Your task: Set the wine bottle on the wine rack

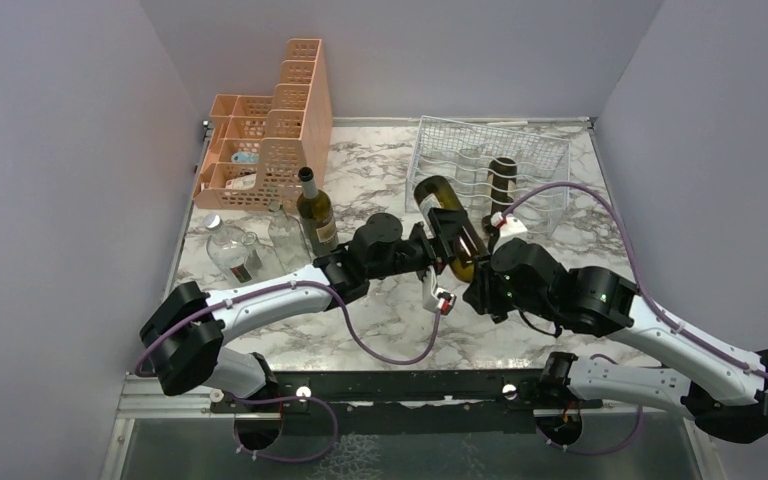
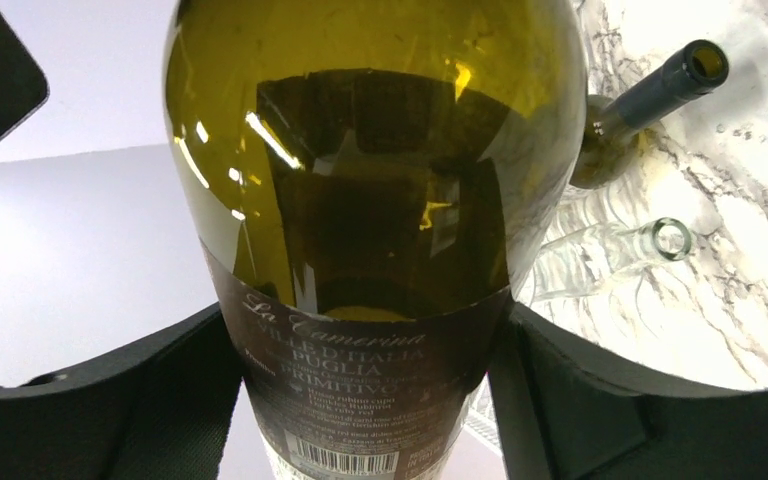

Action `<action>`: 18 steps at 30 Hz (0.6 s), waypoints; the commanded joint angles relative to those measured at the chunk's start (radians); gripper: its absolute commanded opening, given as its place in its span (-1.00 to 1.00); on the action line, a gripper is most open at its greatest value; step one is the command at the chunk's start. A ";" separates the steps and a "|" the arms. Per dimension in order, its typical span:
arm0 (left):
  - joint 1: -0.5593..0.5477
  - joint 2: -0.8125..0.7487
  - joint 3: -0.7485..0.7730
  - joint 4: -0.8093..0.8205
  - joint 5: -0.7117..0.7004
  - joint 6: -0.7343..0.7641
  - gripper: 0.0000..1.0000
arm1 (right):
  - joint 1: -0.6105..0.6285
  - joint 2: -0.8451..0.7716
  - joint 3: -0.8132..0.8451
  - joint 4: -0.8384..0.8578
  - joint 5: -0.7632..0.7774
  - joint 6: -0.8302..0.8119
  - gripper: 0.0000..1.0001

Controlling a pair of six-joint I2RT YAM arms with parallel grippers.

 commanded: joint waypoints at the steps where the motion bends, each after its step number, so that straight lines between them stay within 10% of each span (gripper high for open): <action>1: 0.001 -0.032 0.036 0.092 -0.032 -0.053 0.96 | -0.004 -0.047 0.033 0.023 0.212 0.061 -0.98; 10: 0.001 -0.073 0.042 0.095 -0.051 -0.196 0.98 | -0.004 -0.085 0.057 -0.002 0.379 0.159 -0.98; 18: 0.001 -0.174 0.088 0.157 -0.274 -0.740 0.98 | -0.005 -0.085 0.000 0.014 0.387 0.227 -0.98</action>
